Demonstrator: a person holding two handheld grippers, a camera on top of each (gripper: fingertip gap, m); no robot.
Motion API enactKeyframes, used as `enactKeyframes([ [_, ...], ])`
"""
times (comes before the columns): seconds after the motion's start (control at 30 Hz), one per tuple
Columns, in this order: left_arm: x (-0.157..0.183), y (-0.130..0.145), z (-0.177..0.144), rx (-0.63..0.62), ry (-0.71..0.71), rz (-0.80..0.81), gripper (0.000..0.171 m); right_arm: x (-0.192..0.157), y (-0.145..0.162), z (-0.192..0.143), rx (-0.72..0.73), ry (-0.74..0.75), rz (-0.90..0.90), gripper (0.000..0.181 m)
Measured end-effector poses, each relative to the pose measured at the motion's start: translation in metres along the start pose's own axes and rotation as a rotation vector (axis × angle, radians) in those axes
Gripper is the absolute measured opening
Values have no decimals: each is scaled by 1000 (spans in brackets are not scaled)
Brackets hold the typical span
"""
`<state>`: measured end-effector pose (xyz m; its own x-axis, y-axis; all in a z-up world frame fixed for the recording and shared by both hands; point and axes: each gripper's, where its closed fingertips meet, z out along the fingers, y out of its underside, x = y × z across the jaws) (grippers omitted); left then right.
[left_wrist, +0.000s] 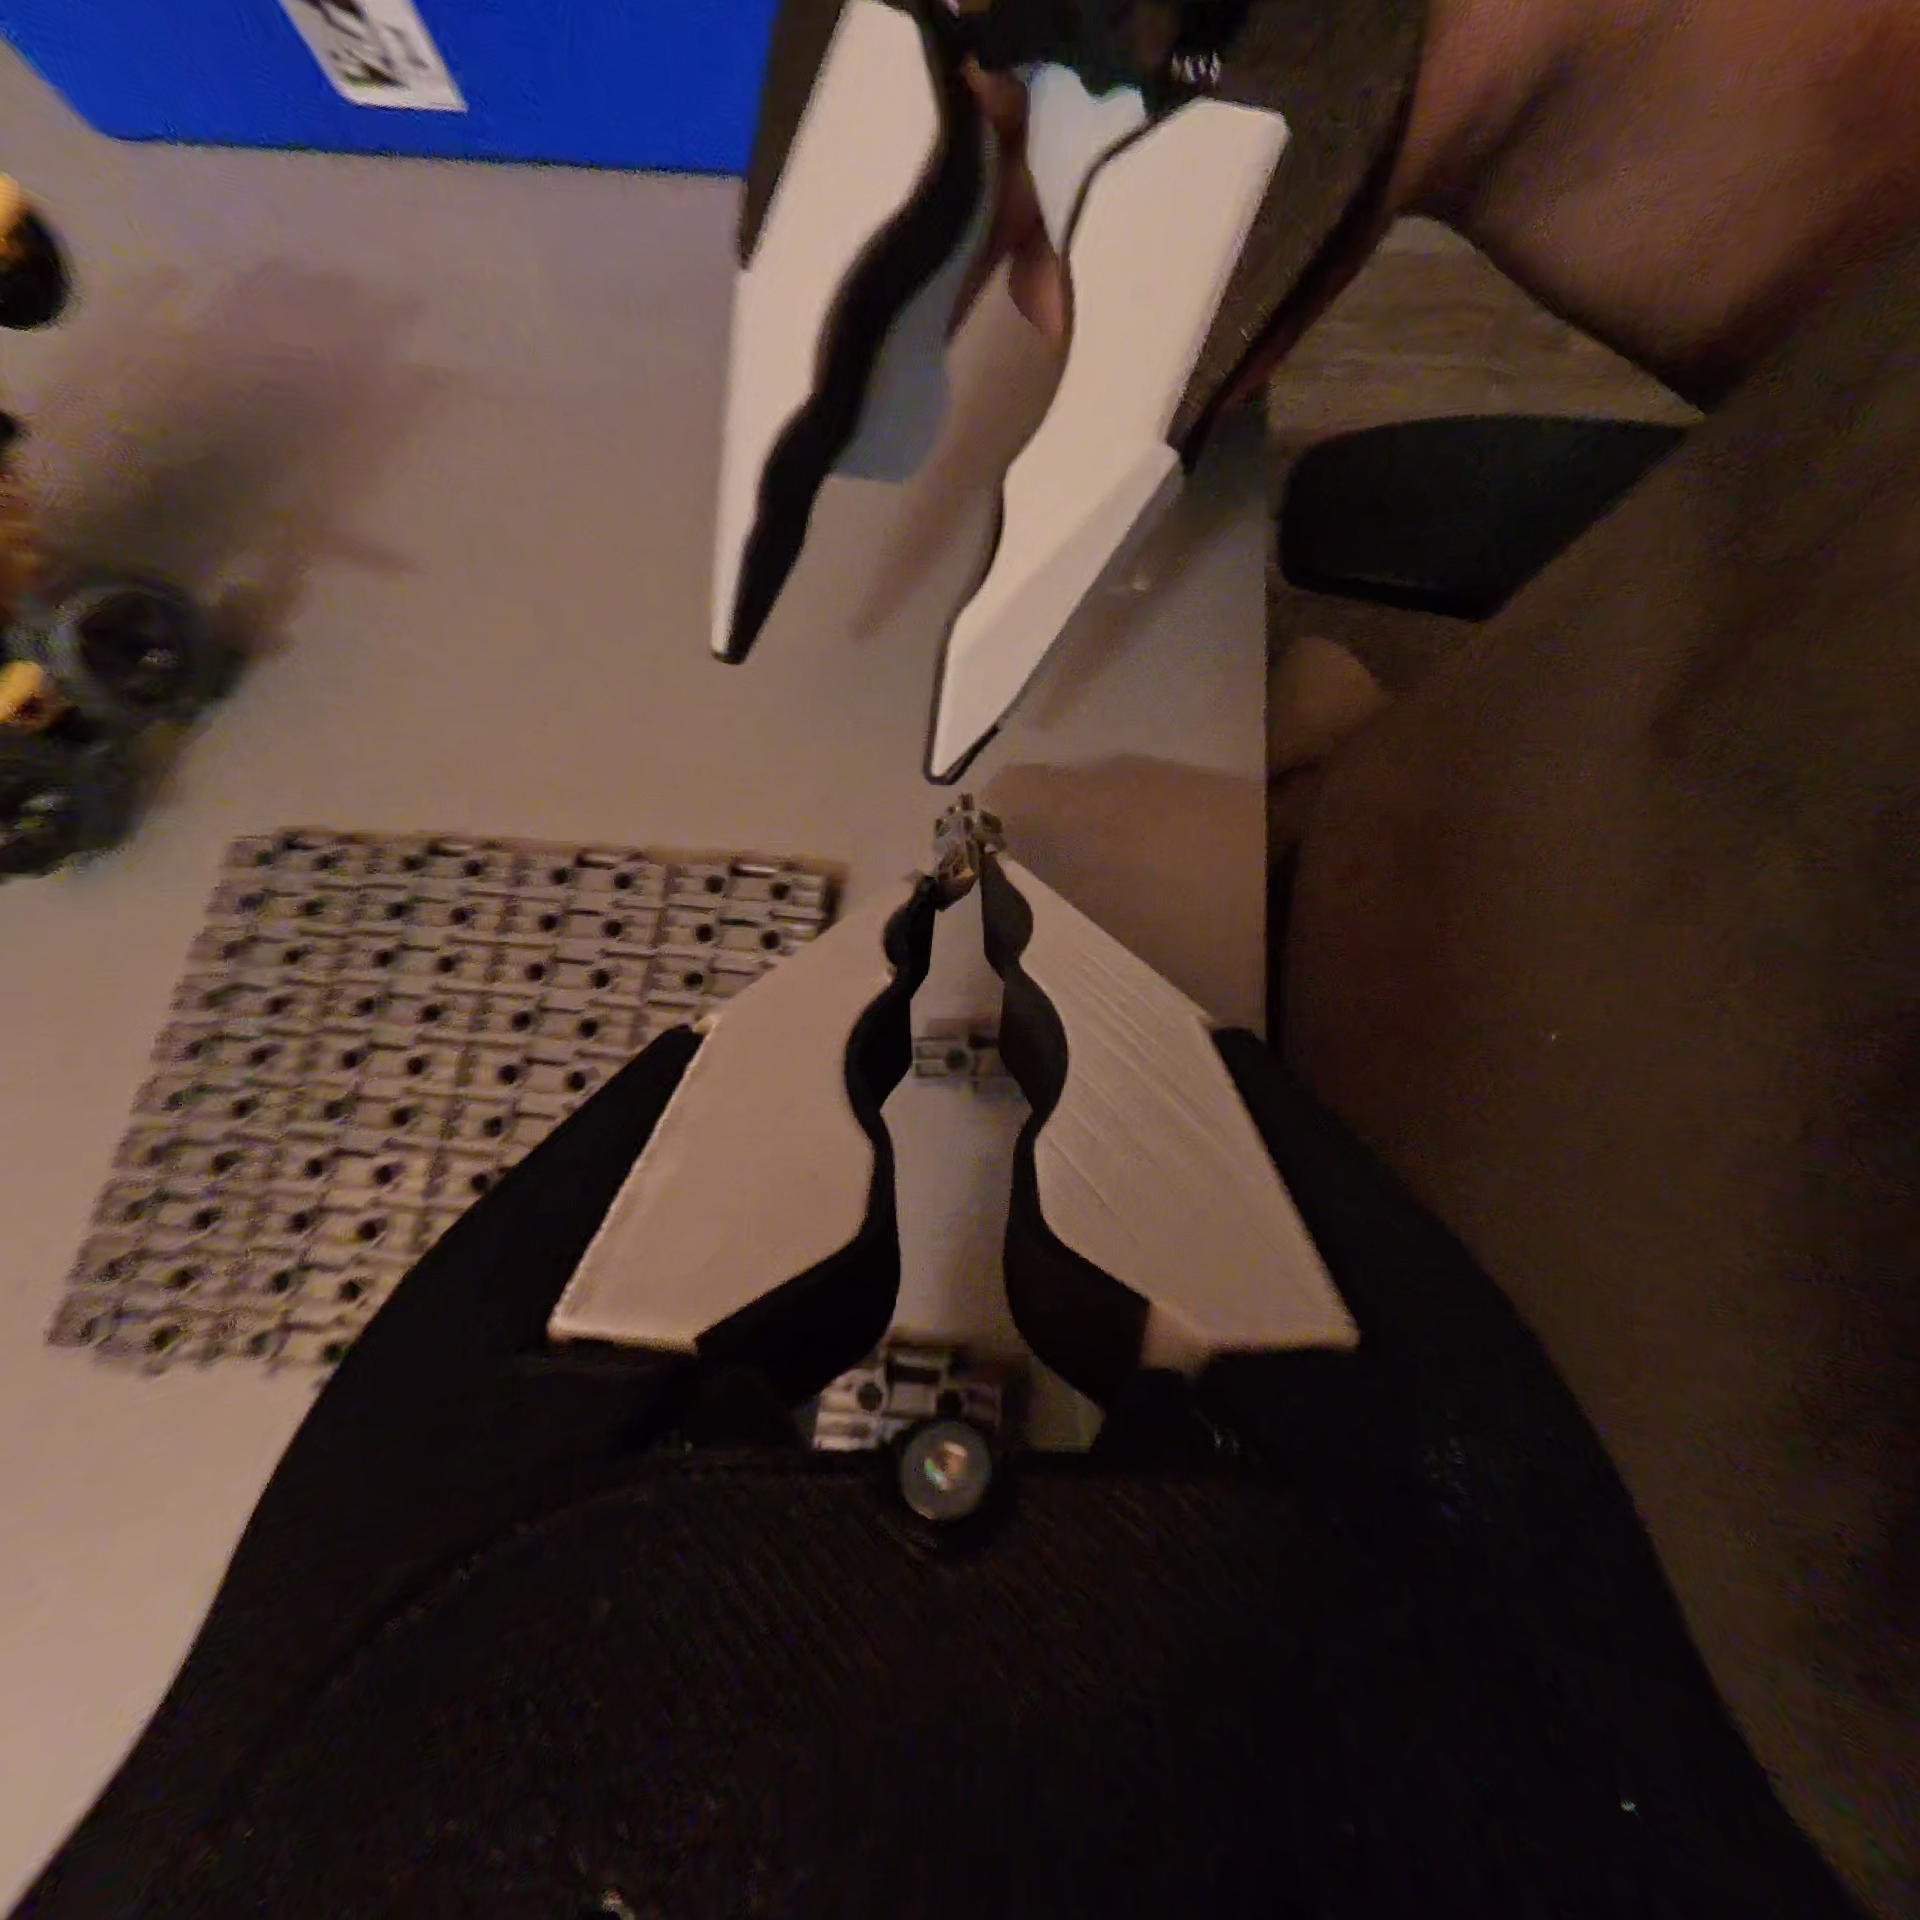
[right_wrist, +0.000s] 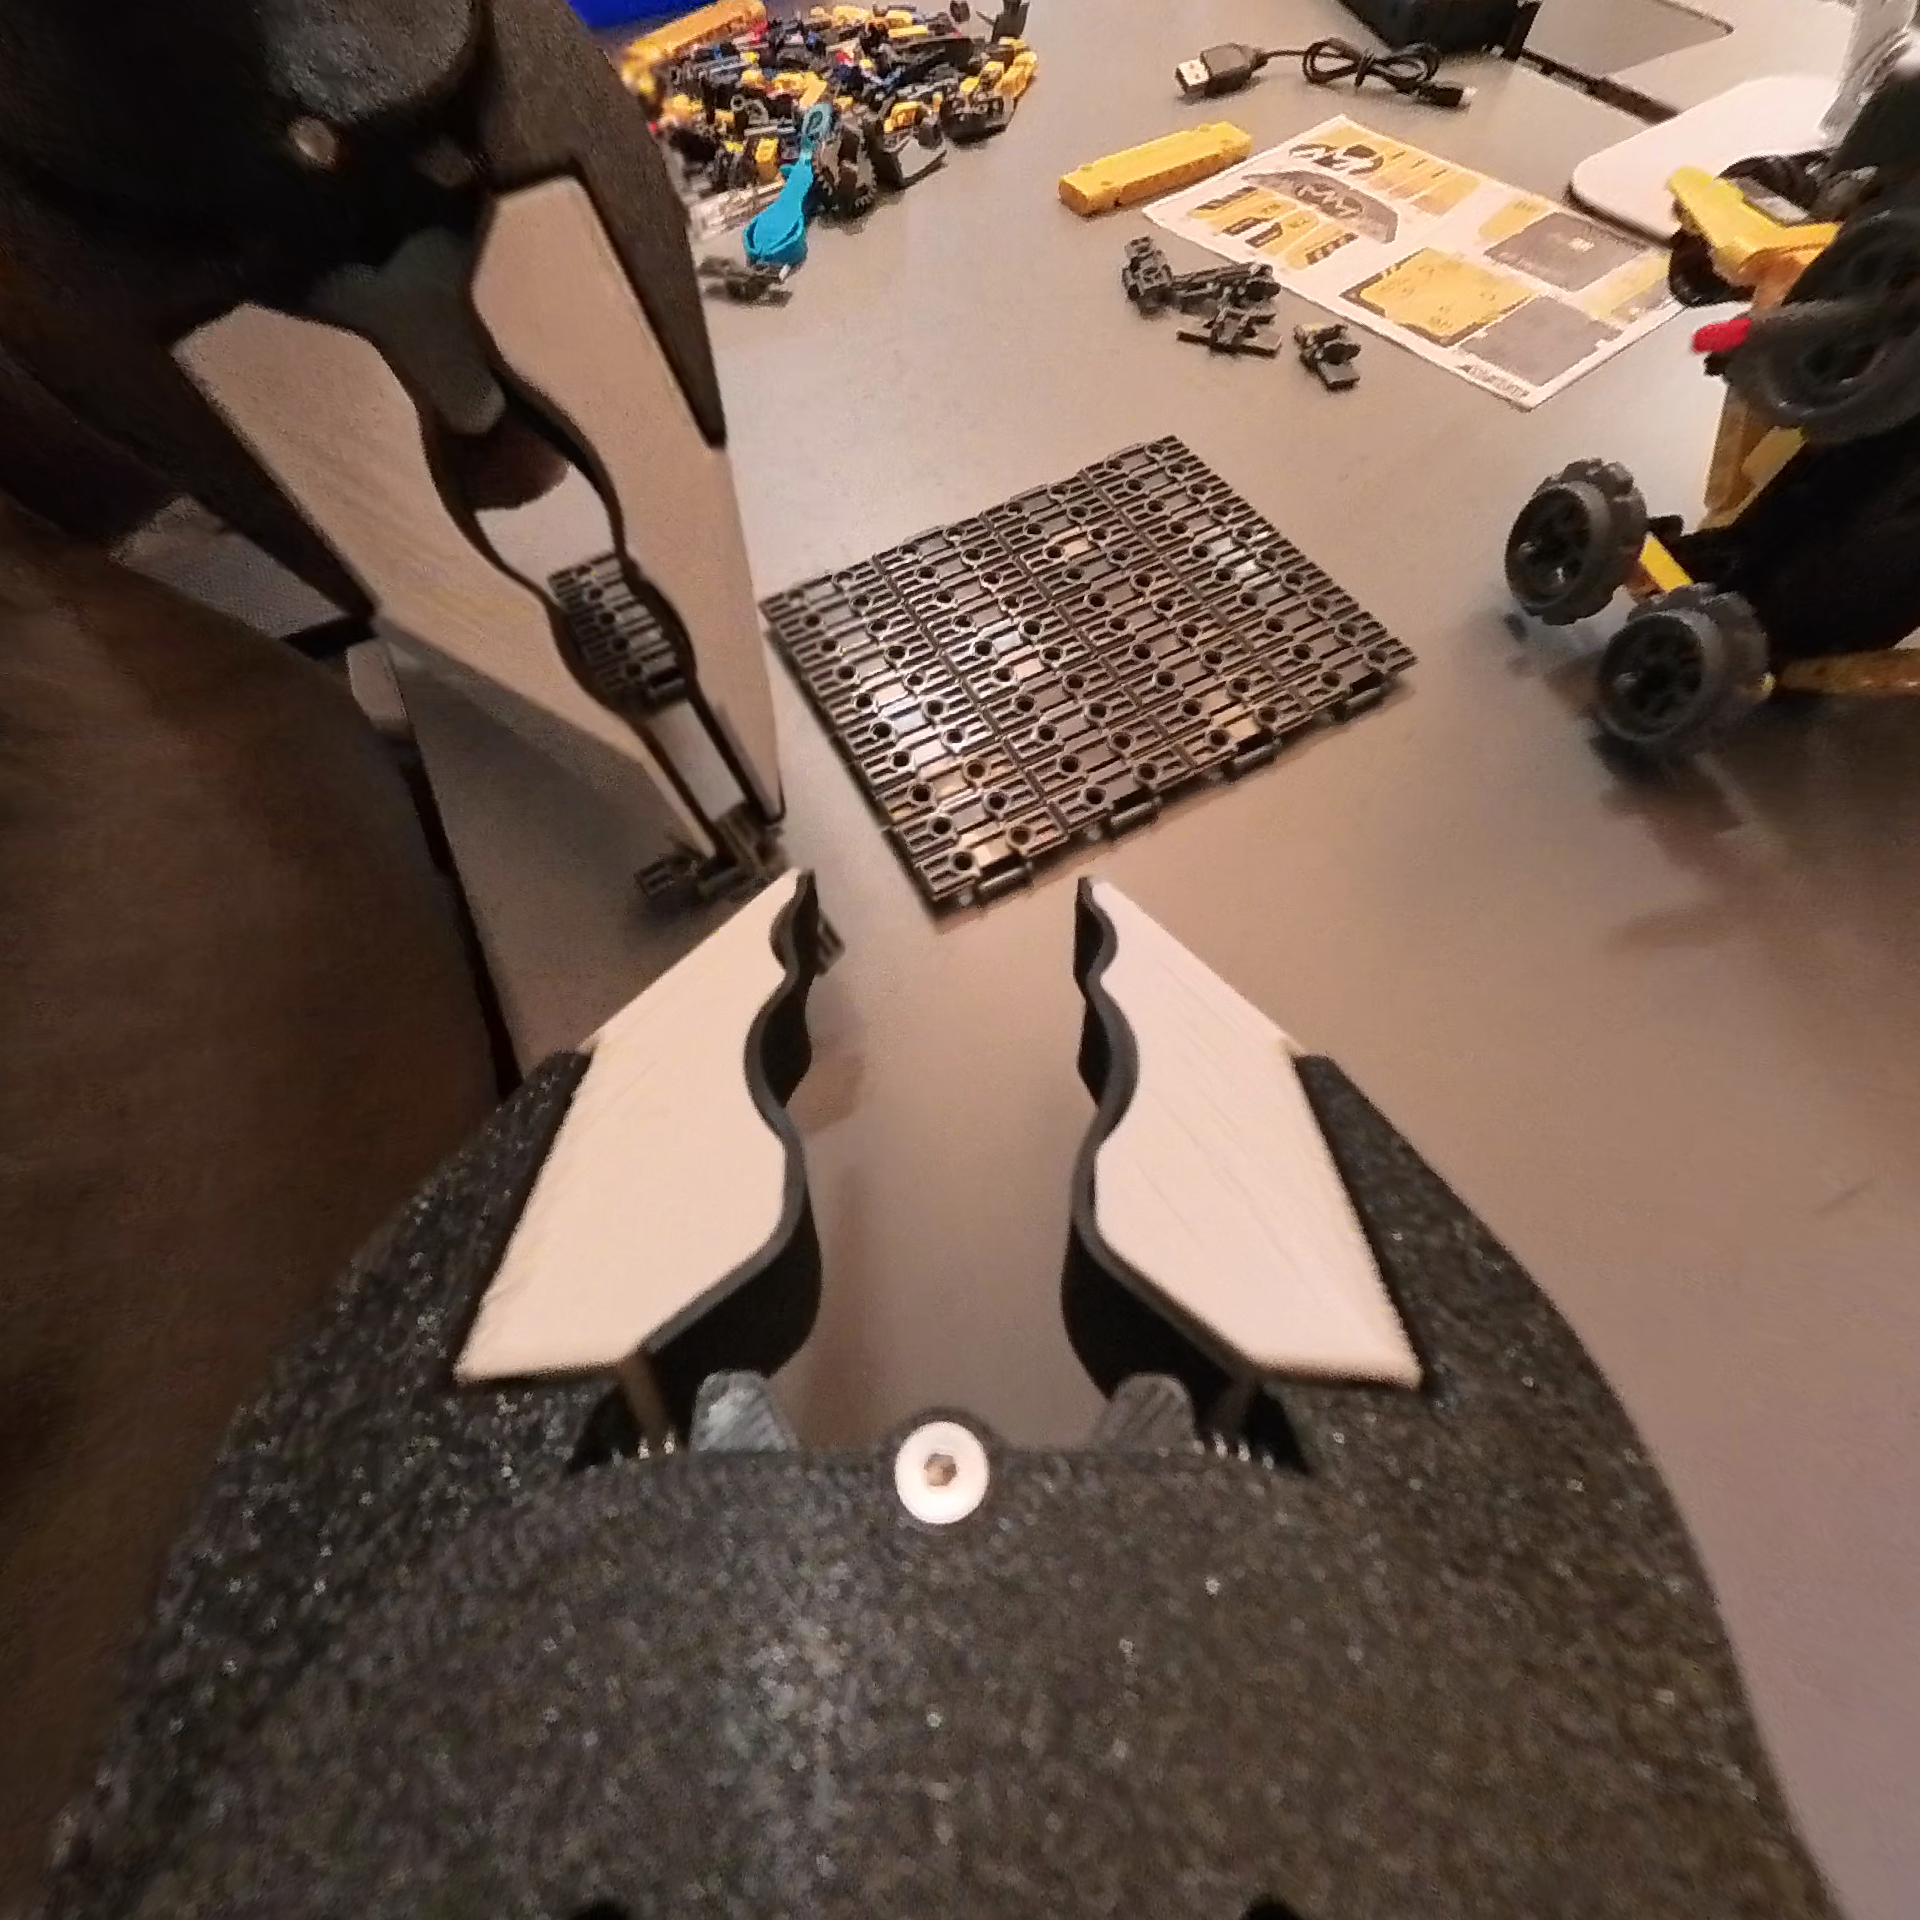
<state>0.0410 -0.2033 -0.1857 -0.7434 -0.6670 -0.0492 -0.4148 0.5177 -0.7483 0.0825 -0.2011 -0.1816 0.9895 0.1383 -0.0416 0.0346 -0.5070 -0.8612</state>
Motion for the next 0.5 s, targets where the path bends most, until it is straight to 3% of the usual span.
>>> enactKeyframes([
  [0.23,8,26,30,-147,91,6,1,-28,25,-5,-105,-116,5,49],
  [0.33,4,27,30,-160,72,-8,16,-36,36,-3,-155,-148,-5,49],
  [0.5,-1,27,20,-142,41,-29,21,-38,48,0,-228,-166,-26,49],
])
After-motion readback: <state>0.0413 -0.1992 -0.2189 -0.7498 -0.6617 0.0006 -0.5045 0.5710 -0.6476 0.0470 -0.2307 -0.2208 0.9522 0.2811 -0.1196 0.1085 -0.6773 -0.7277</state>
